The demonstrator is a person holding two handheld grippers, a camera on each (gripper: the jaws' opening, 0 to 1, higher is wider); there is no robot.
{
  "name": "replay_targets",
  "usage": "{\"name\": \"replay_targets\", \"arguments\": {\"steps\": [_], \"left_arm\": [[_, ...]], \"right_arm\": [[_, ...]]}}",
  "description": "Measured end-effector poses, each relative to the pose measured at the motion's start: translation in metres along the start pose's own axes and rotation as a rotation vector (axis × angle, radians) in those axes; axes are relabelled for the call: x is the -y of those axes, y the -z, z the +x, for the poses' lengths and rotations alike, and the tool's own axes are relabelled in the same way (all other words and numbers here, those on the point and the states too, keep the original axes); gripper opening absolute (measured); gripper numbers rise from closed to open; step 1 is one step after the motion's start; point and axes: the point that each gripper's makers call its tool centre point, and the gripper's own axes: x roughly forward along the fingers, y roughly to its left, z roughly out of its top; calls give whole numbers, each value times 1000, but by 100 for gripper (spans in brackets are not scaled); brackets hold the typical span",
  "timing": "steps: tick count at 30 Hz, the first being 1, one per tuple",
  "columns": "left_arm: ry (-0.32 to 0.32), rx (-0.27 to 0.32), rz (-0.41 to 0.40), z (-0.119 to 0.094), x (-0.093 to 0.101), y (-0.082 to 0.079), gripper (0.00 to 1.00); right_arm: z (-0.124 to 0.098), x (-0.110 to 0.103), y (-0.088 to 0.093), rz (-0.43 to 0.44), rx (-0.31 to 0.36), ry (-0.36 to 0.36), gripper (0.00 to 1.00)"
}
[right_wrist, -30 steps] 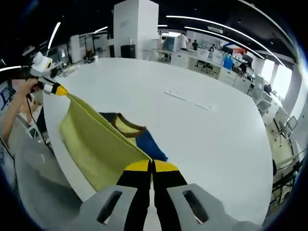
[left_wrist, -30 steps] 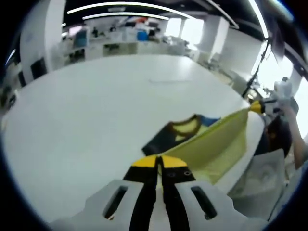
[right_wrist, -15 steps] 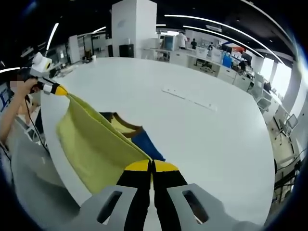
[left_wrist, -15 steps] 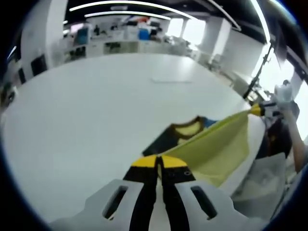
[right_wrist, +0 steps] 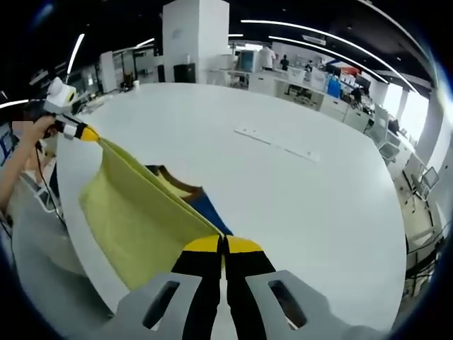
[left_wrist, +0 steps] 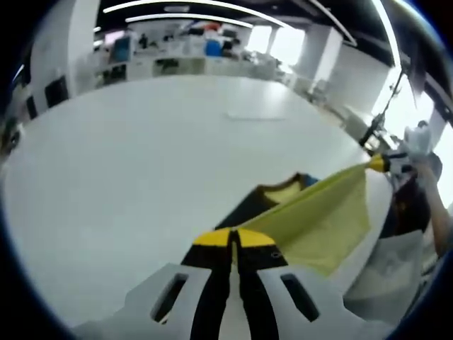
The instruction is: Fold the garment on the visible template until the final outline fits inside the template.
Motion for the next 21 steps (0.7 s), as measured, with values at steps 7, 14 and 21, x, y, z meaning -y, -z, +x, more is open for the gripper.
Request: {"name": "replay_targets", "arguments": {"steps": [7, 14, 21], "left_arm": [[-5, -13, 1, 10, -18, -5, 0], [-8, -27, 3, 21, -32, -8, 0], [-11, -36, -2, 31, -35, -4, 0]], "right_arm": [[12, 8, 0, 3, -8, -4, 1], [18, 9, 2, 1, -15, -7, 1], [27, 11, 6, 0, -23, -9, 1]]}}
